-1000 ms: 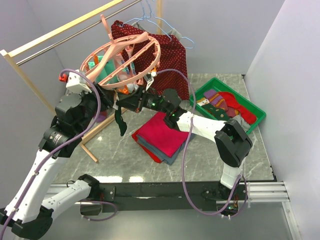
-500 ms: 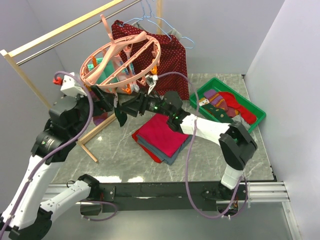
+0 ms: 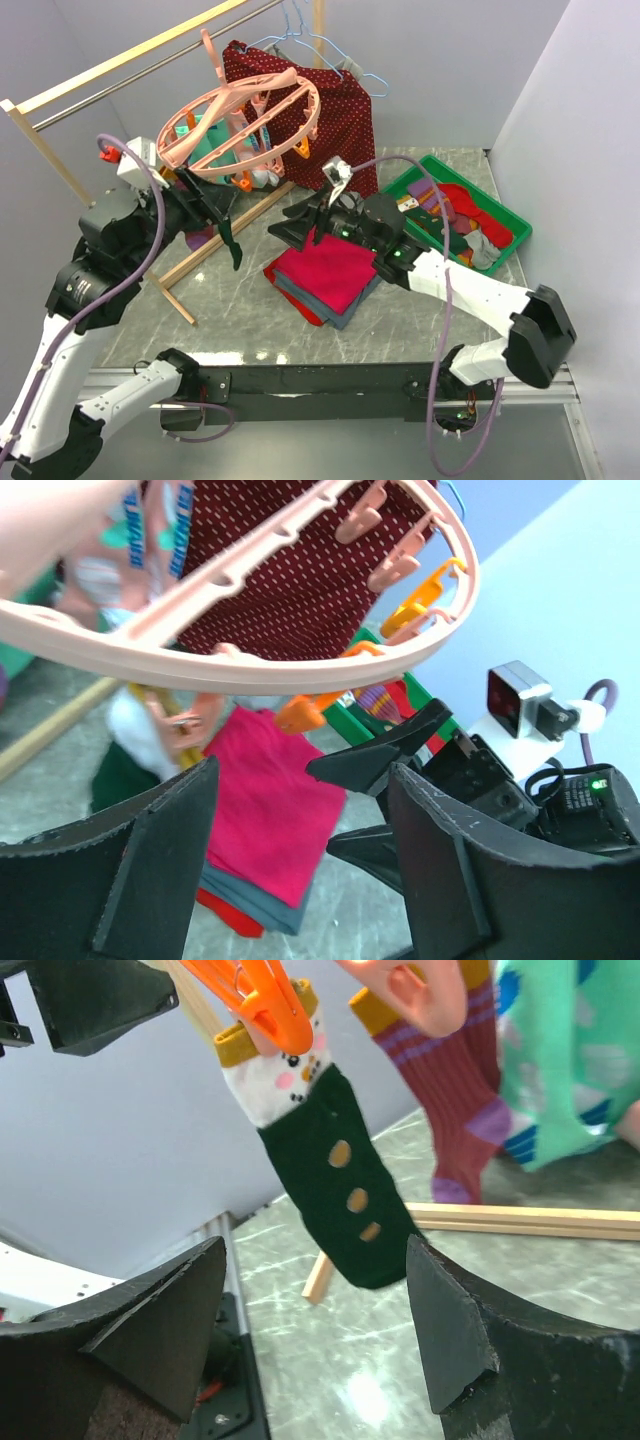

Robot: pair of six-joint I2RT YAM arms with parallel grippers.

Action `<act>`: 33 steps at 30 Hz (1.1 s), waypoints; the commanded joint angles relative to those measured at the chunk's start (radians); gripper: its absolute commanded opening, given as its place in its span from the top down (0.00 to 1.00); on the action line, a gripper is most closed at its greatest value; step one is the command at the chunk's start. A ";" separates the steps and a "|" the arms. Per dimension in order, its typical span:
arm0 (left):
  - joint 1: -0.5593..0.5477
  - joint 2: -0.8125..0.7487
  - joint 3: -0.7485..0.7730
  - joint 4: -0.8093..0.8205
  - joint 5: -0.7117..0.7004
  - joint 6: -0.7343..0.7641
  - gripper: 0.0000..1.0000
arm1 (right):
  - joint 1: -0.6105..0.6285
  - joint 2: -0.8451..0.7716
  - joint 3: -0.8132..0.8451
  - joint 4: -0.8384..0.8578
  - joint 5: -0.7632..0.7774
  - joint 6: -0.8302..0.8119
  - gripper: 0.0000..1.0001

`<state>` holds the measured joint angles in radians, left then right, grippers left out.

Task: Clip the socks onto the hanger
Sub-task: Clamp the sock onto the hanger, then open the clamp at the hanger.

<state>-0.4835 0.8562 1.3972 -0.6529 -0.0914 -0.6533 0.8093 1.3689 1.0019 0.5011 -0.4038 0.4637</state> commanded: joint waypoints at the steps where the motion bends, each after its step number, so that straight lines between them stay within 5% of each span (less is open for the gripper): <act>1: -0.035 0.023 0.052 0.004 0.022 -0.042 0.29 | 0.010 -0.071 -0.017 -0.071 0.066 -0.106 0.21; 17: -0.302 0.158 0.135 -0.076 -0.479 -0.019 0.54 | 0.024 -0.114 -0.020 -0.082 0.042 -0.138 0.20; 33: -0.345 0.179 0.126 -0.027 -0.642 0.023 0.51 | 0.027 -0.125 -0.037 -0.064 0.019 -0.140 0.20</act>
<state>-0.8246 1.0374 1.4986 -0.7410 -0.6846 -0.6624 0.8272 1.2709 0.9726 0.3992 -0.3687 0.3408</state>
